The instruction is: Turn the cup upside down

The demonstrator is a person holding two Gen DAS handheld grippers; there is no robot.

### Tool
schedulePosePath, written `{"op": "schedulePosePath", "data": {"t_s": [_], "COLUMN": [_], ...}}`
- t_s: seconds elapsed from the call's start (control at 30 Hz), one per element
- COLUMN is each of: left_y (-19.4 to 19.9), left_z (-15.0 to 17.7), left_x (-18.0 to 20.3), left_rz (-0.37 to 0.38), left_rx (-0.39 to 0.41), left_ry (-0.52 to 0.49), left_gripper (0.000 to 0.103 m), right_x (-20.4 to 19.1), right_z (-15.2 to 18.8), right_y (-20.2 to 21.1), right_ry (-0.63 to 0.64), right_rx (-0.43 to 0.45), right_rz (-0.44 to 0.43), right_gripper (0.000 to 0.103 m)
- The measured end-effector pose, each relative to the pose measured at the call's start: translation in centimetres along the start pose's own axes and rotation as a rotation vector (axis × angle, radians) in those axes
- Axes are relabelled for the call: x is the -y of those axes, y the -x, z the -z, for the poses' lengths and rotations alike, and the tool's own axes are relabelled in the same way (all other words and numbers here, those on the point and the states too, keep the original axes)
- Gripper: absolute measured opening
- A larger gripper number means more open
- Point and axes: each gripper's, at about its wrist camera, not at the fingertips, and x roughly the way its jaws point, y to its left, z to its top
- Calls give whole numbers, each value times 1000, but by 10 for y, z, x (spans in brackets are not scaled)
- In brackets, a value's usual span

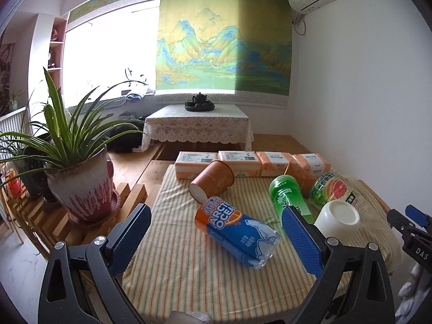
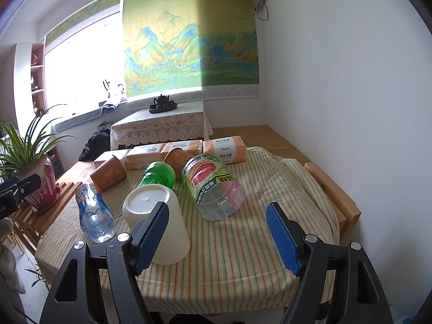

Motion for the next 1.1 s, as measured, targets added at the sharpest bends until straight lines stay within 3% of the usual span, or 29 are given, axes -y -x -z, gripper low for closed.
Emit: {"op": "schedulePosePath", "data": {"t_s": [1.1], "left_y": [-1], "left_z": [-1], "left_x": [4], "left_rz": [2], "left_rx": [-4], "left_ry": [2], "left_gripper": [102], "right_x": [-7], "right_z": [3], "right_y": [-2], "right_ry": [35], "right_rx": [0], "right_rz": [24], "right_gripper": [71]}}
